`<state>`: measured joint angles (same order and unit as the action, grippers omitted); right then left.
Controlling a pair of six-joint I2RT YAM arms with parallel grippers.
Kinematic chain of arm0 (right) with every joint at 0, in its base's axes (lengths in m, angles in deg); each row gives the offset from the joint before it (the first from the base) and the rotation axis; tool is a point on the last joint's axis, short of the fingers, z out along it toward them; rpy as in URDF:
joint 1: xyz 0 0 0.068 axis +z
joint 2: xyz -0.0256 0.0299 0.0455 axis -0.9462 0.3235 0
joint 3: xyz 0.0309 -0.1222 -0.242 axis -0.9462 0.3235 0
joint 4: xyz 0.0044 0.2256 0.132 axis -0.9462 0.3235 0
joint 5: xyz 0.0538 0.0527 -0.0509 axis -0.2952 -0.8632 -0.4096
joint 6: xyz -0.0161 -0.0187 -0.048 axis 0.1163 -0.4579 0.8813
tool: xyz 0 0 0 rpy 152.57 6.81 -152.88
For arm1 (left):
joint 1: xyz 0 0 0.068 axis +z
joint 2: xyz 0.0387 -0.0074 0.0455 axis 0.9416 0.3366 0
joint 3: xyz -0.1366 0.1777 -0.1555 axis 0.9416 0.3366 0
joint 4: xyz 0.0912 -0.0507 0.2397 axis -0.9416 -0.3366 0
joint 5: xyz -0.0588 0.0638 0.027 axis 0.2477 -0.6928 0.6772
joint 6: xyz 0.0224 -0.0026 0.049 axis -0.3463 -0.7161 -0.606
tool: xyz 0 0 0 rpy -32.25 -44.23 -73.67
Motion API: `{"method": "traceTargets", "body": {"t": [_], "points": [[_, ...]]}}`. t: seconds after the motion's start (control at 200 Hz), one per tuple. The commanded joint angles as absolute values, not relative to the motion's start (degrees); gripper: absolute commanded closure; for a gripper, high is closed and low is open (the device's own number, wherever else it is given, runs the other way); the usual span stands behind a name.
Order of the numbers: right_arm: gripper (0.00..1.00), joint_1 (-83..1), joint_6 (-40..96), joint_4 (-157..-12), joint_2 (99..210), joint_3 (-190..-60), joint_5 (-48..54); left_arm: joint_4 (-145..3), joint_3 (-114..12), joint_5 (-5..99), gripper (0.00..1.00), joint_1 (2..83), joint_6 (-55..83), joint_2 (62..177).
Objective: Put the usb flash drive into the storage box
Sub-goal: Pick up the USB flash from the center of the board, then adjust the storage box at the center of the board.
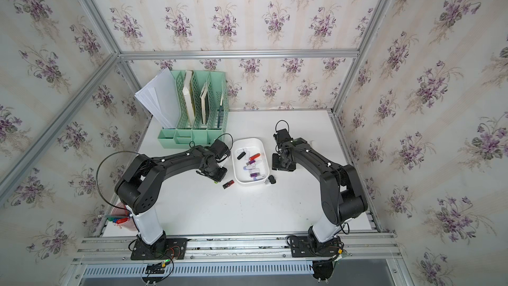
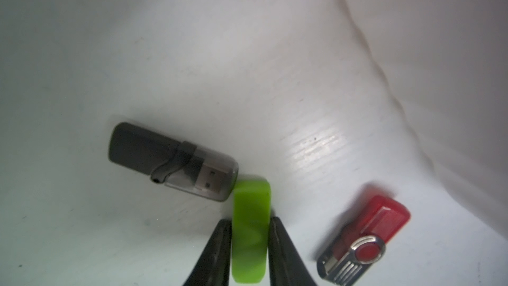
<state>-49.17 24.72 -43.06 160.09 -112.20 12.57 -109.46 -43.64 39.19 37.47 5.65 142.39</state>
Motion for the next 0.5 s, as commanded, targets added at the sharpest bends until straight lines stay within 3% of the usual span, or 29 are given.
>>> {"method": "traceTargets", "body": {"t": [0.0, 0.494], "points": [[0.46, -49.15, 24.95, -42.55, 159.59, -112.03, 12.94, -110.50, -42.46, 40.80, 0.75, 37.37, 6.41, 143.53], [0.46, -49.17, 24.30, -43.52, 160.23, -111.55, 13.33, -120.03, -49.66, 37.21, 0.78, 37.36, 6.12, 137.81]]}}
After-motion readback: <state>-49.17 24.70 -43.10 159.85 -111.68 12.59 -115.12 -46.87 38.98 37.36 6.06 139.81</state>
